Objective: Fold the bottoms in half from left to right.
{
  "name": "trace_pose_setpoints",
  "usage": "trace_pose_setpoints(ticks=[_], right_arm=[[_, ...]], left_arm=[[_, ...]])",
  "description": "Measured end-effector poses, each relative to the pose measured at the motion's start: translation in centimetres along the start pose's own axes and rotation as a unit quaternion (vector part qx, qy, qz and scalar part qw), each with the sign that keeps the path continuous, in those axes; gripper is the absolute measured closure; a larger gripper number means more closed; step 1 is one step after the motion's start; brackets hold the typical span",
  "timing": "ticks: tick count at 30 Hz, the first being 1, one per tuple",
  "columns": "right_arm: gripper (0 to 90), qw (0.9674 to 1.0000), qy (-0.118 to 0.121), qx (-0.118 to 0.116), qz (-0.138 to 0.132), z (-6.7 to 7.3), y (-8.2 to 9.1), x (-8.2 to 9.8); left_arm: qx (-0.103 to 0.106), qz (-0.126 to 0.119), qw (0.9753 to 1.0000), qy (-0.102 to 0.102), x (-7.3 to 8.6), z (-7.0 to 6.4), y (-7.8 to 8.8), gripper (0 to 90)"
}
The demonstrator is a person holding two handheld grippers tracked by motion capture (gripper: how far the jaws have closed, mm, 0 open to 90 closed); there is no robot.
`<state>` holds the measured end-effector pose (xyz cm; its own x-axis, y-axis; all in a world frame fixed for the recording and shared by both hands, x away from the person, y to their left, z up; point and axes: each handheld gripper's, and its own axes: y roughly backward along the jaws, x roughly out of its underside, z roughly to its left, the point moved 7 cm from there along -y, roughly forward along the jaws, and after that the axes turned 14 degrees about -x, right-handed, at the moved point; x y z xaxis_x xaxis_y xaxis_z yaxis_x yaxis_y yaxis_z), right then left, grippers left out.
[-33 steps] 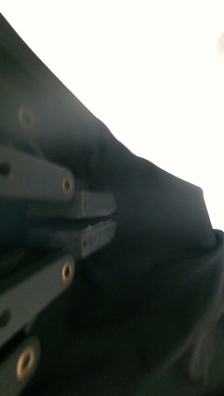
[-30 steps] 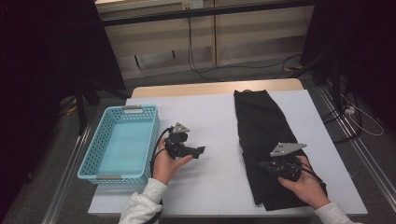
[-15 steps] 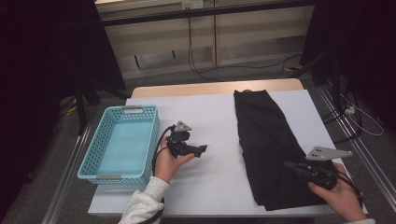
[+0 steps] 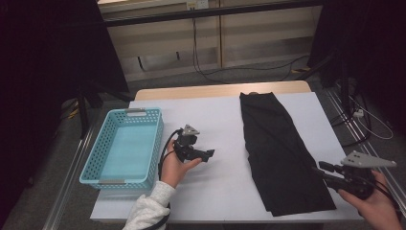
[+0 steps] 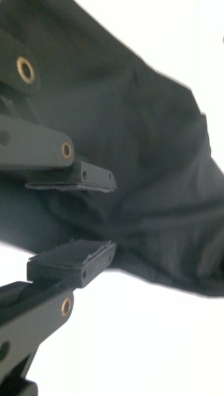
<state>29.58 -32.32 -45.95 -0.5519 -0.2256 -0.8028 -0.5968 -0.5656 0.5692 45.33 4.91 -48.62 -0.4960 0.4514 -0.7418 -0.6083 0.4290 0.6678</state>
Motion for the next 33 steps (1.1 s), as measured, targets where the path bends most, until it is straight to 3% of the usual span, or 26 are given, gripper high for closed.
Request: trace_pose_setpoints(ticks=[1, 3, 6, 8, 11, 13, 18, 22, 26, 31, 33], right_arm=[[65.1, 0.9999, -0.003, 0.013, 0.008, -0.5, -0.6, -0.1], [64.7, 0.9997, -0.008, 0.009, 0.023, -1.1, -2.0, -0.2], [65.7, 0.9984, -0.022, 0.028, 0.044, -2.4, -3.8, -0.2], [66.7, 0.9976, -0.025, 0.039, 0.052, -2.9, -4.5, -0.4], [73.6, 0.9958, -0.034, 0.039, 0.075, -3.1, -5.8, -0.2], [86.9, 0.9955, -0.027, 0.023, 0.088, -2.8, -6.3, 0.0], [90.0, 0.9963, -0.024, 0.022, 0.079, -2.9, -5.5, -0.4], [90.0, 0.9973, -0.02, 0.029, 0.065, -3.4, -3.8, -0.8], [89.2, 0.996, -0.02, 0.046, 0.074, -4.4, -3.5, -0.2], [66.6, 0.9964, -0.017, 0.053, 0.064, -4.2, -4.2, -0.7], [64.3, 0.997, -0.007, 0.051, 0.058, -3.8, -4.6, -1.4]], left_arm=[[0.0, 0.0, 1.0, 0.0, 0.0, 0.0, 0.0, 12.5], [0.0, 0.002, 1.0, -0.001, 0.1, -0.1, -0.2, 12.5], [0.0, 0.005, 1.0, -0.002, 0.2, 0.0, -0.2, 12.5], [0.0, 0.005, 1.0, -0.003, 0.3, 0.1, -0.2, 12.5], [0.0, 0.006, 1.0, -0.001, 0.3, 0.2, -0.2, 12.5], [-0.002, 0.006, 1.0, -0.003, 0.3, 0.3, -0.2, 12.5], [-0.002, 0.005, 1.0, -0.007, 0.2, 0.4, 0.0, 12.6], [0.0, 0.005, 1.0, -0.004, 0.2, 0.4, 0.0, 12.6], [-0.003, 0.004, 1.0, -0.002, 0.3, 0.5, -0.1, 12.6], [-0.008, 0.003, 1.0, -0.002, 0.4, 0.8, 0.1, 12.4], [-0.007, 0.008, 0.9999, -0.004, 0.6, 1.0, 0.2, 12.3]])
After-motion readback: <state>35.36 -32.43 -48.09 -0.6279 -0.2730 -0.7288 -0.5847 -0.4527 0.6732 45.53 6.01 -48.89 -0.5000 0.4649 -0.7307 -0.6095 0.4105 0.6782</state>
